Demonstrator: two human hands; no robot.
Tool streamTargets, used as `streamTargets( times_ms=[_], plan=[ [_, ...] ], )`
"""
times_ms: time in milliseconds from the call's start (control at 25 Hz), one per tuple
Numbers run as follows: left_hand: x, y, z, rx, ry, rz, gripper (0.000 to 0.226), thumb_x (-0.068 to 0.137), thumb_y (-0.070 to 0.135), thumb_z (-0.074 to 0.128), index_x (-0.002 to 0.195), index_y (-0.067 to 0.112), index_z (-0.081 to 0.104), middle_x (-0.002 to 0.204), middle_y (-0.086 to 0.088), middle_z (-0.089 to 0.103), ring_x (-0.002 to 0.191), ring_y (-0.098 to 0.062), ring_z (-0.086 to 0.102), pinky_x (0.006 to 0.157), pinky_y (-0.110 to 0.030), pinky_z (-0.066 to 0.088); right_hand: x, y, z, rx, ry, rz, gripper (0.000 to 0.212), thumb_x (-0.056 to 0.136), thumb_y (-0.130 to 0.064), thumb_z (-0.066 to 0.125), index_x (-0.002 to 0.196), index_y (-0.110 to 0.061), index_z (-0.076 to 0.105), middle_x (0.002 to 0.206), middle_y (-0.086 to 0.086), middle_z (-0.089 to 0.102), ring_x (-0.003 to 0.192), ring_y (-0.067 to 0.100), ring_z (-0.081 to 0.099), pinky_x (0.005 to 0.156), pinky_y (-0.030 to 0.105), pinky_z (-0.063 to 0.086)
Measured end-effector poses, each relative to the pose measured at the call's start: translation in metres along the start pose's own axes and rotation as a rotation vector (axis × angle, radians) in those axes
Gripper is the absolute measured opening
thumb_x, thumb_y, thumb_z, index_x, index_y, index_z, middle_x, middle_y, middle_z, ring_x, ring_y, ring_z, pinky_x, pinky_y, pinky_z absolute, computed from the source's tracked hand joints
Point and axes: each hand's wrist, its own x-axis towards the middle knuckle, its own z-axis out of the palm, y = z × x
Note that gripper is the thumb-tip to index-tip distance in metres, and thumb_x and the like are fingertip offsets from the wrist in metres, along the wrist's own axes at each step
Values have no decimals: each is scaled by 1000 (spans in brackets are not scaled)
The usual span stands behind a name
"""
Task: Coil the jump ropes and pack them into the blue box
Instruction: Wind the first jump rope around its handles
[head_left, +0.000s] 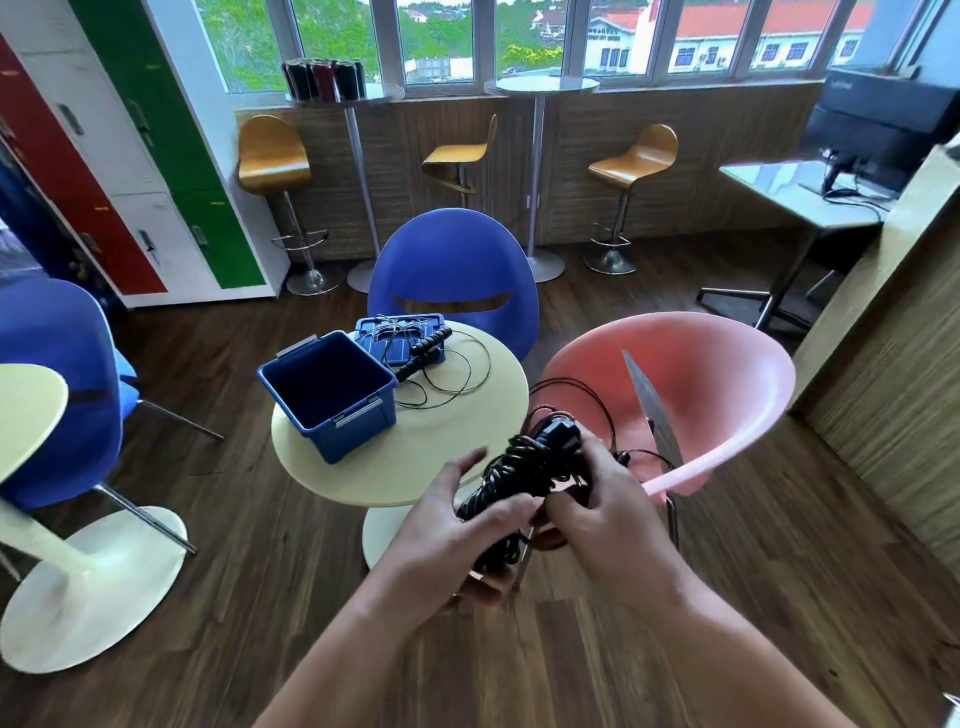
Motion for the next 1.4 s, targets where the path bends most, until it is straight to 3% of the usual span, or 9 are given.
streamTargets(
  times_ms=[160,280,360,480,640,800,920,1200,1400],
  plan=[
    [0,-10,6,-239,33,41,57,79,31,84,131,26,60,78,-5,70,50,-18,61,37,-22,43,6,-16,-17,-245,-67,-18,65,77,-28,63,141,-34,51,91,-6,77,74,6,72,73,29,60],
    [-2,-21,11,-395,-16,17,60,80,53,72,126,17,60,81,-14,63,49,-22,51,40,-21,36,7,-22,-28,-307,49,-62,9,82,-27,70,91,-24,71,65,-6,74,60,6,70,66,31,59],
    [-2,-25,15,-409,-16,43,65,80,61,68,124,14,61,82,-15,61,50,-21,49,41,-20,35,5,-22,-28,-153,61,-17,15,86,-16,71,72,-15,70,61,2,73,57,17,72,64,41,62],
    [-3,-27,17,-453,2,73,51,91,54,68,128,19,62,80,-12,63,49,-20,48,41,-19,31,5,-24,-26,313,-5,103,19,92,-4,69,74,-3,72,73,21,74,65,28,74,69,50,63],
    [-3,-29,15,-389,78,166,33,90,35,65,122,37,71,74,-13,61,47,-20,47,44,-22,31,3,-27,-20,707,-95,195,15,90,-15,70,75,-13,73,76,17,69,77,28,71,78,48,59],
    [-4,-34,20,-326,103,218,45,88,33,74,130,23,65,73,-13,64,44,-18,53,38,-21,35,13,-37,-16,511,11,112,16,98,-11,63,89,2,65,65,13,53,55,19,61,58,39,55],
    [-7,-34,27,-309,167,251,30,88,30,77,117,32,72,69,-7,64,44,-17,51,37,-22,35,27,-39,-21,372,131,58,13,99,-6,60,91,2,67,57,9,53,45,18,58,42,26,42],
    [-21,-36,24,-282,243,344,31,90,21,74,121,20,71,86,-9,76,53,-14,61,40,-22,45,42,-32,-39,294,60,149,15,97,-7,65,83,-4,71,52,3,55,41,17,56,44,27,43],
    [-19,-30,21,-292,128,432,38,81,32,70,118,25,75,103,-7,77,79,-17,73,59,-26,57,37,-18,-19,375,23,313,19,99,-8,61,83,-9,71,54,3,57,37,13,47,40,21,39]
  ],
)
